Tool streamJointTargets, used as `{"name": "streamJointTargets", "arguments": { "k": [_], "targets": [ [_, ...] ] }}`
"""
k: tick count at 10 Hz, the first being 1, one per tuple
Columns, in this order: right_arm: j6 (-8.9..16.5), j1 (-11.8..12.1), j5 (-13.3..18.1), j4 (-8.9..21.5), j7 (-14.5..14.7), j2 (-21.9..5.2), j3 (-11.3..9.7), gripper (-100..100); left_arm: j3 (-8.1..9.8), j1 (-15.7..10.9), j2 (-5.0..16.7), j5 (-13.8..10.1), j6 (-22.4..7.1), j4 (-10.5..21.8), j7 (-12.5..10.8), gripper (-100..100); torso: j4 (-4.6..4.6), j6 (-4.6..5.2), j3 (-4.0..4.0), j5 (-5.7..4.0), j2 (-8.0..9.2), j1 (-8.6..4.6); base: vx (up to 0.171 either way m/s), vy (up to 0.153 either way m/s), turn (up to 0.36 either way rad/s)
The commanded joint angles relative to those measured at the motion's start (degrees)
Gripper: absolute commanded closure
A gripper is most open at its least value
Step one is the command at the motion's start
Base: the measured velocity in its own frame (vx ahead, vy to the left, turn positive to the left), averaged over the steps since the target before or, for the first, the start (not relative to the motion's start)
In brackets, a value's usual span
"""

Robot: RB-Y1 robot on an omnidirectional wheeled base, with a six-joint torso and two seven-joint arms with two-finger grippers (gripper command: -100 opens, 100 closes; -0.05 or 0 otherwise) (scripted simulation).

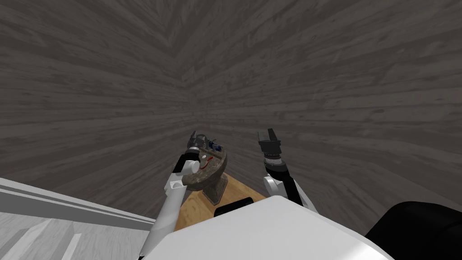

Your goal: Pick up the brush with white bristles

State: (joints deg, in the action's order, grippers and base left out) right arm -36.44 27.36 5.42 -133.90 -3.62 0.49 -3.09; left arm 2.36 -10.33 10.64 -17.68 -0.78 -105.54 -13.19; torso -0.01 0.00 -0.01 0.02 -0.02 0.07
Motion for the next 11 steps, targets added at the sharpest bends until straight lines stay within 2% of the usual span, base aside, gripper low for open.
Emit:
{"name": "streamJointTargets", "arguments": {
  "k": [1, 2, 3, 4, 6, 7, 8, 9, 10, 11],
  "targets": [
    [0.0, 0.0, 0.0, 0.0, 0.0, 0.0, 0.0, 0, -0.13, -2.86, 0.18, -1.15, -2.86, 2.86, -1.92, -100, 0.0, 0.0, 0.0, 0.0, 0.0, 0.0, 0.001, 0.03, 0.066],
    [0.0, 0.0, 0.0, 0.0, 0.0, 0.0, 0.0, 0, -0.13, -4.28, 0.18, -1.15, -4.38, 3.81, -1.92, -100, 0.0, -0.01, 0.0, 0.01, -0.01, 0.04, 0.001, 0.025, 0.029],
    [0.0, 0.0, 0.0, 0.0, 0.0, 0.0, 0.0, 0, -0.13, -4.28, 0.18, -1.15, -4.92, 3.81, -1.92, -100, 0.0, 0.0, 0.0, 0.01, -0.01, 0.02, 0.001, 0.012, -0.009],
    [0.0, 0.0, 0.0, 0.0, 0.0, 0.0, 0.0, 0, -0.33, -6.87, 0.27, -2.18, -7.26, 6.37, -3.57, -100, 0.0, 0.0, 0.0, 0.0, 0.01, -0.03, -0.002, 0.02, 0.075],
    [0.0, 0.0, 0.0, 0.0, 0.0, 0.0, 0.0, 0, -0.33, -7.85, 0.27, -2.18, -8.6, 7.53, -3.57, -100, 0.0, 0.0, 0.01, 0.0, 0.01, -0.01, -0.001, 0.012, 0.009],
    [0.0, 0.0, 0.0, 0.0, 0.0, 0.0, 0.0, 0, -0.54, -10.31, 0.29, -3.22, -10.76, 10.25, -5.23, -100, 0.0, 0.0, 0.01, -0.01, 0.02, -0.04, -0.003, 0.016, 0.056],
    [0.0, 0.0, 0.0, 0.0, 0.0, 0.0, 0.0, 0, -0.54, -11.38, 0.29, -3.22, -12.32, 11.35, -5.23, -100, 0.0, -0.01, 0.01, -0.01, 0.02, -0.03, -0.003, 0.015, 0.033],
    [0.0, 0.0, 0.0, 0.0, 0.0, 0.0, 0.0, 0, -0.77, -13.74, 0.25, -4.26, -14.25, 13.35, -6.89, -100, 0.0, 0.0, 0.01, -0.01, 0.01, -0.04, -0.007, 0.019, 0.061],
    [0.0, 0.0, 0.0, 0.0, 0.0, 0.0, 0.0, 0, -0.77, -14.85, 0.25, -4.26, -15.87, 14.89, -6.89, -100, 0.0, -0.01, 0.01, 0.0, 0.03, -0.01, -0.008, 0.016, 0.029],
    [0.0, 0.0, 0.0, 0.0, 0.0, 0.0, 0.0, 0, -0.77, -14.85, 0.25, -4.26, -16.07, 15.22, -6.89, -100, 0.01, -0.01, 0.02, 0.0, 0.04, -0.02, -0.004, 0.006, -0.006]
  ]
}}
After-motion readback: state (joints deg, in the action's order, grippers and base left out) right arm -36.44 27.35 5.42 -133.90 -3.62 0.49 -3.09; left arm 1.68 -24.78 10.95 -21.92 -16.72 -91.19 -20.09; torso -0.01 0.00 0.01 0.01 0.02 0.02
